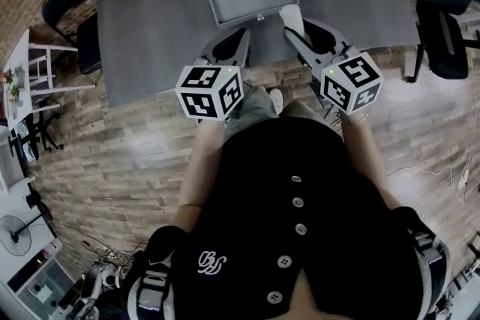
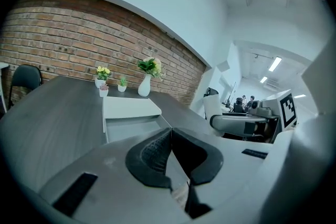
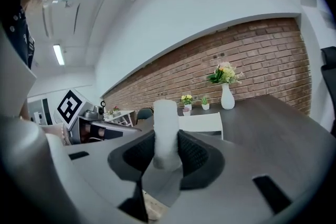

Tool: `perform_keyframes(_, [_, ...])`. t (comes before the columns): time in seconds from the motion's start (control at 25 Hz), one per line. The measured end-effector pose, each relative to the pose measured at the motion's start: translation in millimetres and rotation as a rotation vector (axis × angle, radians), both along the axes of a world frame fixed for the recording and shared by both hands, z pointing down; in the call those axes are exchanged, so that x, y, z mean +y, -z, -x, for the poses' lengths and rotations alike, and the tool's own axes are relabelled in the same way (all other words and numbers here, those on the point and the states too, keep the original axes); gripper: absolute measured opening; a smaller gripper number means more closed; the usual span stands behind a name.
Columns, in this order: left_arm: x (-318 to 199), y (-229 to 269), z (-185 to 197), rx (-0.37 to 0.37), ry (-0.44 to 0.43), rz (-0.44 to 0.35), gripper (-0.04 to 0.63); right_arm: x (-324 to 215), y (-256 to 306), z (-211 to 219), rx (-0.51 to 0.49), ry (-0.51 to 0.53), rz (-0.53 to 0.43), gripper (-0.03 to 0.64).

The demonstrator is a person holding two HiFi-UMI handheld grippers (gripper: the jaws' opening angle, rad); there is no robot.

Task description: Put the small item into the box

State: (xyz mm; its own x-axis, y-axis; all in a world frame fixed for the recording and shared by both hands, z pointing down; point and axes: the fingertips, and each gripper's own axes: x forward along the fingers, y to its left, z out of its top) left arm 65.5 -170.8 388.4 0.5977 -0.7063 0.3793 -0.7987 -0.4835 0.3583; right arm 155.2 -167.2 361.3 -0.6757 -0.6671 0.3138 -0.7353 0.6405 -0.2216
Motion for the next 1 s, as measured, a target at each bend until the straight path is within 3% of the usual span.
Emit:
perform_keyframes(0.24, [-8.8, -4.1, 6.0, -0.019, 0.007, 0.010, 0.014, -11.5, 0.1, 4.1, 0.037, 0.004, -0.014, 0.135])
perform_keyframes(0.56, [-19.2, -19.9, 24.9, -0.013, 0.020, 0.040, 0.014, -38.2, -18.2, 25.3, 0.160, 0.107, -0.009, 0.135])
perform_keyframes(0.8, [-36.0, -43.8, 32.4, -0.006, 0.044, 0.088, 0.014, -76.2, -55.2, 45.4, 0.401, 0.299, -0.007, 0.135])
perform_keyframes(1.0, [-52.1, -47.5, 34.2, -0.042, 0.016, 0.057, 0.014, -113.4, -89.3, 61.0, 0.581, 0.407, -0.011, 0.135])
